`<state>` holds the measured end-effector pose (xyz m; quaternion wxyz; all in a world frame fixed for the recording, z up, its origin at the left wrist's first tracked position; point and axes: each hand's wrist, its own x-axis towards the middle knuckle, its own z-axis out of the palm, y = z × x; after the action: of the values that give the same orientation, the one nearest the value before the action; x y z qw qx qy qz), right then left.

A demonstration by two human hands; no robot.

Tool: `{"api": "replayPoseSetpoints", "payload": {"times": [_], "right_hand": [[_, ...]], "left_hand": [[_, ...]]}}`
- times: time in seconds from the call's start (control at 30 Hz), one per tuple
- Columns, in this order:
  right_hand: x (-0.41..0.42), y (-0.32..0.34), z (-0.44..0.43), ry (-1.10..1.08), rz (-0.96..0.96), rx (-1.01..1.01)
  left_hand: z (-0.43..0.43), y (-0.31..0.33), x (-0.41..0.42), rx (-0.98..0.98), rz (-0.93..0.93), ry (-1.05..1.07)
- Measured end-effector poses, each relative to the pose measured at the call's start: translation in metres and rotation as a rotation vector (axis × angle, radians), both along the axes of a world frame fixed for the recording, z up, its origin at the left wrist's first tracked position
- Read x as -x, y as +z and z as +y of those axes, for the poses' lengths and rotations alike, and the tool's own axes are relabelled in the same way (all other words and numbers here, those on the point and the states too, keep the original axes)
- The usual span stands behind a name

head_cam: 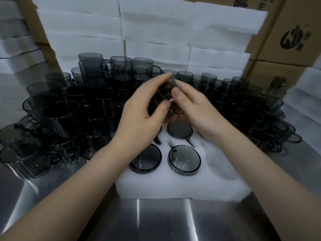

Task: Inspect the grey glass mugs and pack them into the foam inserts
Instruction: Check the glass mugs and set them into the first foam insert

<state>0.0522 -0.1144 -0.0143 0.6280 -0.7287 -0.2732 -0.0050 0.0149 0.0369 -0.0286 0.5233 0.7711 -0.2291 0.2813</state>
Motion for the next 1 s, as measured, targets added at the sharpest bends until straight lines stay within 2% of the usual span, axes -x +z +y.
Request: {"api": "replayPoseSetpoints", "payload": {"times": [0.13,0.27,0.43,0.57,0.8,1.0], "right_hand": [[0.0011,0.0019,0.0016,-0.125,-0.157,0.086],[0.0025,0.0011,0.0014,-0.203,-0.191,0.085],[0.0024,0.0045,0.0002,-0.199,0.04,-0.1],[0.0019,0.0076,-0.0031,-0.103,0.207,-0.21],[-0.0025,0.0073,-0.0075,0.294,0.483,-0.303],[-0.0013,0.0043,-0.0074,0.12,0.264,-0.324]], "left_hand": [[-0.0048,-0.0005,0.002,-0.196,-0.021,0.012],[-0.0048,0.0006,0.0017,-0.204,-0.073,0.066],[-0.0026,-0.0006,0.003,-0.149,-0.112,0.0],[-0.0015,-0.0013,0.004,-0.111,-0.108,-0.049],[-0.0023,-0.0001,0.0056,-0.074,-0.119,-0.135],[-0.0055,-0.0001,0.0025,-0.188,-0.012,-0.008]]}}
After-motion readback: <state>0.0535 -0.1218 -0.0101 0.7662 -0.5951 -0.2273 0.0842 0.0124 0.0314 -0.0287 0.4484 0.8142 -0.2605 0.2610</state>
